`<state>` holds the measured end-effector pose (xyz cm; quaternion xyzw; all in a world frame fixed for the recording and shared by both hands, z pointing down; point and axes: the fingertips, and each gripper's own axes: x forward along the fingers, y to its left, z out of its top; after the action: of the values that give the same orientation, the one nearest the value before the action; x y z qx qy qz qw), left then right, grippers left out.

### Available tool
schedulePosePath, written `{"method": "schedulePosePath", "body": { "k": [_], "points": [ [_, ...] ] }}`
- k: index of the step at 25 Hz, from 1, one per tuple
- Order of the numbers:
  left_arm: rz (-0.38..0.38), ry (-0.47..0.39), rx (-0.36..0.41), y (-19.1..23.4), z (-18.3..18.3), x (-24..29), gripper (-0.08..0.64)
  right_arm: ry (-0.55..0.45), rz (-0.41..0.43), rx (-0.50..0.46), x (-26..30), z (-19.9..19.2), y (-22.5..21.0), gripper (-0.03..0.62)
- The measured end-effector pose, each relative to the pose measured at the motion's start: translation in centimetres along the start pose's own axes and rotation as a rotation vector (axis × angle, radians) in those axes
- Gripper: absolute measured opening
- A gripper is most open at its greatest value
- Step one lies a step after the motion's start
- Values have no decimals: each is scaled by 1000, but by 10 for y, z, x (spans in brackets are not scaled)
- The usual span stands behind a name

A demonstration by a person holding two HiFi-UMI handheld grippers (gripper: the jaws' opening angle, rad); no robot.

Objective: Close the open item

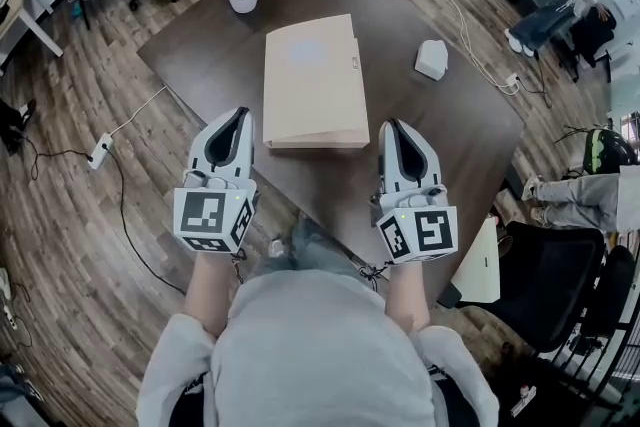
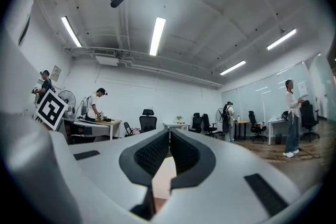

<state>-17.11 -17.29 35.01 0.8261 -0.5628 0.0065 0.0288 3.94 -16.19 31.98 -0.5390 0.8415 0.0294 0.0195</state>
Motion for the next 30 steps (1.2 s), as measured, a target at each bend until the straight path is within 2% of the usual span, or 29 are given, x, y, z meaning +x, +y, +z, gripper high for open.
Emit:
{"method": "schedulePosePath", "body": {
  "k": [12,15,18,22,30],
  "points": [
    [-94,108,106,-38,-47,49,15,25,5,9,24,-11,-32,14],
    [-127,143,162,-49,-64,60,18,33,4,16,29,-16,-39,14],
    [-156,214,229,-60,-89,71,97,43,2,25,33,-22,-46,14],
    [-208,310,327,-75,-124,81,145,60,-3,35,36,-29,-55,14],
    [-292,413,497,-101,-173,98,190,89,-8,53,44,-44,-68,14]
  ]
}}
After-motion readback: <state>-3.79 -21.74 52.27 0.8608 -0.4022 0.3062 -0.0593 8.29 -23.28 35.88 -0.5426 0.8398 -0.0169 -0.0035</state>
